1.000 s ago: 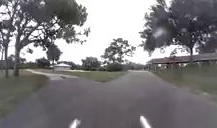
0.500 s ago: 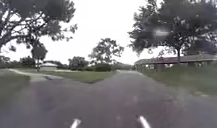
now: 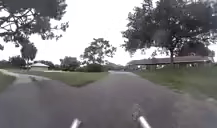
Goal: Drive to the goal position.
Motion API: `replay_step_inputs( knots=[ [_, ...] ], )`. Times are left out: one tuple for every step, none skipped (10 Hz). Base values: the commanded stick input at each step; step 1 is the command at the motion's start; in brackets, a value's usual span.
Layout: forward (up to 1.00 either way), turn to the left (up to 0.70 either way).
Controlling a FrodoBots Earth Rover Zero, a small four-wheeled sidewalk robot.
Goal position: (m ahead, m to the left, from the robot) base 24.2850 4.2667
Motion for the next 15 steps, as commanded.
replay_step_inputs(
  knots=[
    [0.70,0.00],
    [0.70,0.00],
    [0.70,0.00],
    [0.70,-0.13],
    [0.70,-0.22],
    [0.70,-0.30],
    [0.70,-0.35],
    [0.70,-0.35],
    [0.70,-0.34],
    [0.70,-0.26],
    [0.70,-0.17],
    [0.70,-0.02],
    [0.70,0.00],
    [0.70,0.00],
    [0.70,0.00]
  ],
)
